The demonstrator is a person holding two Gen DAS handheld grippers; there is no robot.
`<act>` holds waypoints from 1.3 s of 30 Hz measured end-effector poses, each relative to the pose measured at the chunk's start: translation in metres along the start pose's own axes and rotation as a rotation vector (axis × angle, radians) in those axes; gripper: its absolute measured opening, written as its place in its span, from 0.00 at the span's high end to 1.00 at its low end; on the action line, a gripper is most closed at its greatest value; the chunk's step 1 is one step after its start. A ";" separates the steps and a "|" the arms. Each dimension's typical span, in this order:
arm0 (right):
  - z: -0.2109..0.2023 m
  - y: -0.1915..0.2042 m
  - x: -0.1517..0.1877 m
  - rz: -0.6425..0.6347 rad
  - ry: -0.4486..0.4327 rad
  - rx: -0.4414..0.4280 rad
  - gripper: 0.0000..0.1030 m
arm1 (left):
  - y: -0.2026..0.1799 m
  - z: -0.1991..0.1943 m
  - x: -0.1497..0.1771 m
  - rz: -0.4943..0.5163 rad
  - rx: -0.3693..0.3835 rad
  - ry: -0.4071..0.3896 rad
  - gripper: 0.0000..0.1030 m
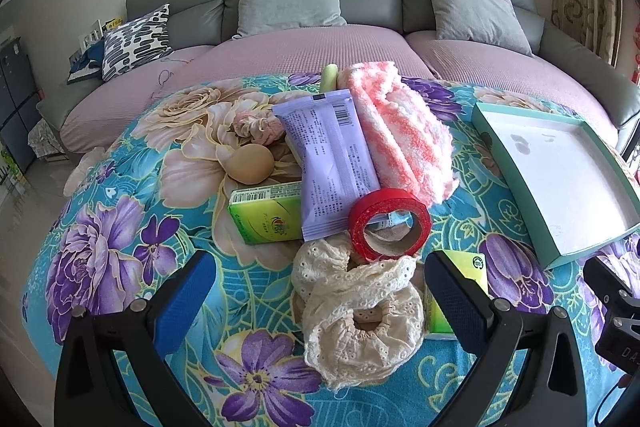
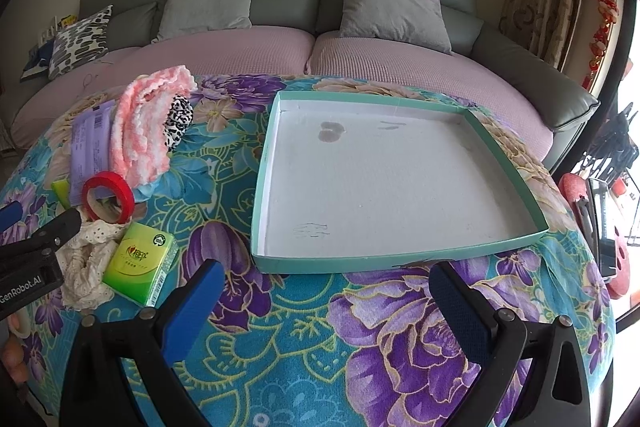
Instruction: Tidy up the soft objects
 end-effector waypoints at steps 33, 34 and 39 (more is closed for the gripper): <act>-0.001 0.062 -0.007 -0.051 -0.011 -0.173 0.00 | 0.035 0.006 -0.004 -0.176 0.075 0.004 0.00; 0.001 0.068 -0.005 -0.063 -0.005 -0.180 0.00 | 0.033 0.009 0.000 -0.182 0.086 0.036 0.00; 0.007 0.073 -0.001 -0.067 0.011 -0.167 0.00 | 0.024 0.034 0.025 -0.169 0.109 0.172 0.00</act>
Point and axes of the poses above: each gripper's, at about its wrist camera, not at the fingertips, and z roughly the way its jaws point, y to its left, x to its underside, the point moved 9 cm from there along z, roughly the way its jaws point, and after that the axes turned 1 degree about -y, right-handed, at the moved point
